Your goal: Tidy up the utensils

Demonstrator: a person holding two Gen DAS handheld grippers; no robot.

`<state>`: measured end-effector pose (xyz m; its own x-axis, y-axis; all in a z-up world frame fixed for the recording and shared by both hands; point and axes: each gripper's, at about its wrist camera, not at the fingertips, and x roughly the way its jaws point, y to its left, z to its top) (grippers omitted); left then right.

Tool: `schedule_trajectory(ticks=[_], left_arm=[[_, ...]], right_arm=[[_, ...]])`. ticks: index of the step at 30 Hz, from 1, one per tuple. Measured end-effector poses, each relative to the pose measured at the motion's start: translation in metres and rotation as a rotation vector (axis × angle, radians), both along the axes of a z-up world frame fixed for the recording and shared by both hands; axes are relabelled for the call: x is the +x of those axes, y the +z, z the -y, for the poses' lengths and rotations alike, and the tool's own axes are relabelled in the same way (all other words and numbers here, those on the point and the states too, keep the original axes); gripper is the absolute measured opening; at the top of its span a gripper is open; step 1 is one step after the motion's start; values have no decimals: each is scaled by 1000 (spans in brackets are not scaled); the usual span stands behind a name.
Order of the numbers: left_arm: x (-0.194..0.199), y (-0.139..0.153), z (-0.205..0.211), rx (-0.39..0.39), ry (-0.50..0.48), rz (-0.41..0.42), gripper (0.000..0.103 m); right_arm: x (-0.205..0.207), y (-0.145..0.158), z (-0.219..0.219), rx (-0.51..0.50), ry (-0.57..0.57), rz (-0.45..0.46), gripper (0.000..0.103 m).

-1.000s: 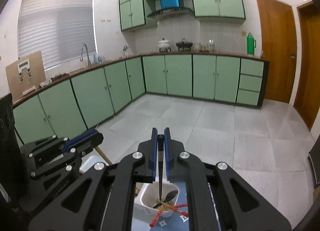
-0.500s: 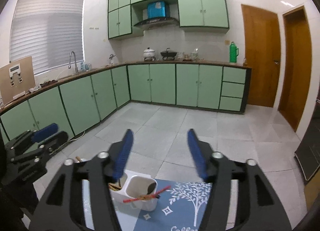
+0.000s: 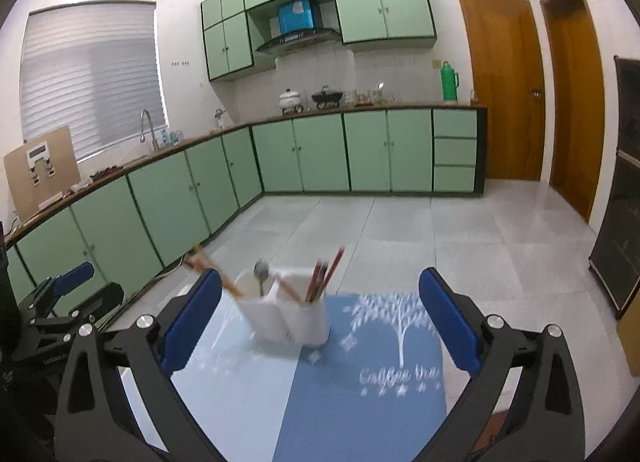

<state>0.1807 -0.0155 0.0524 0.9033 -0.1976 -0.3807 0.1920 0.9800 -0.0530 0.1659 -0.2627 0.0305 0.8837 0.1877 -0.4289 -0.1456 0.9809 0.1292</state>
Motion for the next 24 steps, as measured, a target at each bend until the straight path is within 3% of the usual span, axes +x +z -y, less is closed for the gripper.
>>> schedule_trajectory(ticks=[10, 24], left_arm=[[-46, -29, -5, -16, 0, -85, 97], [-89, -27, -1, -10, -4, -74, 97]], right_arm=[[-55, -29, -26, -40, 47, -64, 98], [-88, -28, -47, -68, 99, -67, 97]])
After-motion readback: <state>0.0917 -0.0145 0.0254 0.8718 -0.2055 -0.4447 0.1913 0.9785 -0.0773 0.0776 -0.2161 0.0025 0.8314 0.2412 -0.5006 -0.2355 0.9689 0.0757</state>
